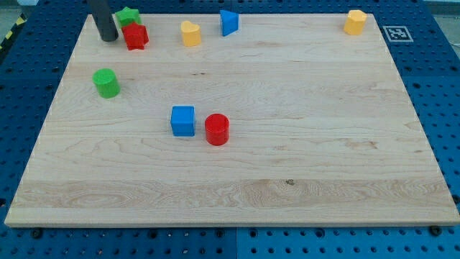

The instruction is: Place the red star diagonal to the yellow heart

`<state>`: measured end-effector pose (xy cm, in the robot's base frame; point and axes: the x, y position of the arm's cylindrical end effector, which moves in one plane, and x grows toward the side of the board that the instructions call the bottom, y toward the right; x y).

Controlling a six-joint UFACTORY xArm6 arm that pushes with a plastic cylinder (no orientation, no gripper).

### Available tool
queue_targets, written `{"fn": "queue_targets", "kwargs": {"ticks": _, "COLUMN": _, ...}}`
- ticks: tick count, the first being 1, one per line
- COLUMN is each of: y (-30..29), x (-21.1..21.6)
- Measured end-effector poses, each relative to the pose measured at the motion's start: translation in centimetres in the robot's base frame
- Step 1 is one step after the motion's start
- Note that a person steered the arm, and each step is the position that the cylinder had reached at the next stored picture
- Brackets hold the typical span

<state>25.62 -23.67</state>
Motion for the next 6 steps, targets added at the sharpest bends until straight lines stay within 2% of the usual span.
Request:
{"fn": "queue_targets", "kwargs": {"ticks": 2, "y": 0.4, "x": -0.3}}
{"fn": "queue_targets", "kwargs": {"ticks": 4, "y": 3.7, "x": 0.8}}
{"fn": "queue_targets", "kwargs": {"ticks": 6, "y": 6.5, "x": 5.2}}
